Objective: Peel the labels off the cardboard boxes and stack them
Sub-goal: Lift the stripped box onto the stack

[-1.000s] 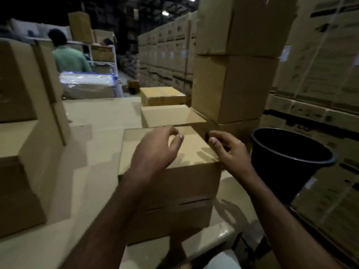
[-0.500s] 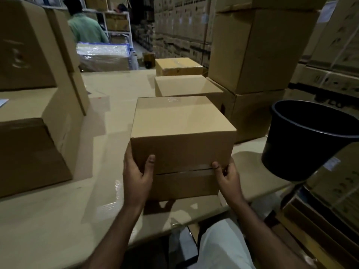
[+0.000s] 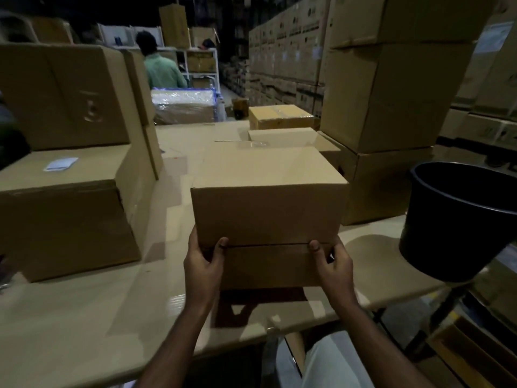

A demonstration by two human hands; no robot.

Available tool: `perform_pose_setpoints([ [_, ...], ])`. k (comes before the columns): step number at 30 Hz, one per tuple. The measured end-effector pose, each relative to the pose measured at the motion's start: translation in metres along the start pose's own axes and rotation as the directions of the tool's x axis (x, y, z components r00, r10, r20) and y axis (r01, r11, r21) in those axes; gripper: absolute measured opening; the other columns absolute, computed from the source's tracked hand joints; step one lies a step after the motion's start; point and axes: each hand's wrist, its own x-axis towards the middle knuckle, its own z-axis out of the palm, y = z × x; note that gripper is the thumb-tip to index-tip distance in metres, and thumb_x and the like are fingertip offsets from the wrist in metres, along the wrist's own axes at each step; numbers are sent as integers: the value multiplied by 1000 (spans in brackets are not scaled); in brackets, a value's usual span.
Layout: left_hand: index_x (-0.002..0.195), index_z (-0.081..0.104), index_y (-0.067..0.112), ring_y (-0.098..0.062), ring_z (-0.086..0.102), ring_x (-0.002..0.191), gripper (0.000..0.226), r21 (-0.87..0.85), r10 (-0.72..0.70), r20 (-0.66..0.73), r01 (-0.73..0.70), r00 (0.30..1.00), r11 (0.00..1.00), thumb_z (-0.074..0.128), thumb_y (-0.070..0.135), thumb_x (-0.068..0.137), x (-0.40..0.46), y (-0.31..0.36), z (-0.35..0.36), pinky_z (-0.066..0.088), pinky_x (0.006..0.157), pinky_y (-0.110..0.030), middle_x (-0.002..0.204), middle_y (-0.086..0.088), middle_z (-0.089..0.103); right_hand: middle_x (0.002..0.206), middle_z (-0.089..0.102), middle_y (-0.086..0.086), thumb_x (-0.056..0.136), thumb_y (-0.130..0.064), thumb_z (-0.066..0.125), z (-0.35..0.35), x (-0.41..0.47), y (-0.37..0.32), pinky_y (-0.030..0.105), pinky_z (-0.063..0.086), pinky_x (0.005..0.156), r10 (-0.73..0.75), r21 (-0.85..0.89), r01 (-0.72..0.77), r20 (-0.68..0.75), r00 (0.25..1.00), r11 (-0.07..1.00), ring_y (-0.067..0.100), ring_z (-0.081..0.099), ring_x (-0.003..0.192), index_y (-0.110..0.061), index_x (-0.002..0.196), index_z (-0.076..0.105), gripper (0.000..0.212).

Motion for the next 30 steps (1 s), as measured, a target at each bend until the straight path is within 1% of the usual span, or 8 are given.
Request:
perform_pose_setpoints([
  [5,141,45,18,-12,61,111,56,24,114,-174,-111,978,993,56,46,94,12,24,-46,50,88,-12,128,-3,61,118,64,-6,80,-77,53,36,-8,-30,22,51,83,-114,28,114,-12,993,993,10,60,109,-25,129,59,72],
  [8,144,45,8,-18,61,113,63,48,186,-266,-180,946,983,58,45,94,21,35,-73,51,92,-25,129,-9,61,124,61,-8,84,-59,59,58,-2,-51,35,53,90,-170,51,170,-11,985,984,9,58,114,-29,132,57,57],
  [11,146,44,9,-2,63,102,61,8,214,-298,-222,930,975,57,43,96,41,56,-84,51,84,-21,124,-6,63,123,62,-6,83,-60,57,71,20,-83,34,55,92,-225,92,224,-1,974,970,6,59,111,-23,134,57,63],
  [15,142,47,10,-20,61,115,56,6,281,-341,-297,897,955,59,41,97,87,90,-71,51,99,-43,128,-9,63,123,62,-10,81,-69,55,71,76,-128,27,54,89,-273,131,268,23,962,954,5,59,111,-32,136,54,66],
  [18,142,48,11,-29,59,120,49,61,299,-280,-294,912,954,57,34,100,126,116,-43,48,98,-40,129,-7,63,119,65,-11,89,-58,61,58,127,-145,20,54,83,-309,118,299,76,948,947,6,62,108,-39,129,53,45],
  [21,145,43,18,-23,60,117,48,-12,304,-138,-308,943,951,56,28,100,163,133,-4,50,100,-39,126,-1,62,116,62,-5,89,-42,64,37,176,-143,11,52,76,-269,22,268,73,960,963,11,62,105,-22,133,50,51],
  [25,144,44,17,-18,65,108,45,-87,290,-3,-289,957,953,56,21,101,207,137,55,52,98,-46,119,1,66,122,58,-4,86,-50,67,3,230,-120,43,56,92,-134,-90,140,69,989,986,20,59,116,-25,128,42,56],
  [30,147,39,22,-22,62,115,48,-127,270,58,-261,961,957,54,22,102,233,121,119,50,101,-47,125,0,64,143,43,8,89,-45,66,-21,273,-92,52,47,103,-17,-115,23,54,998,993,28,47,131,-29,144,13,78],
])
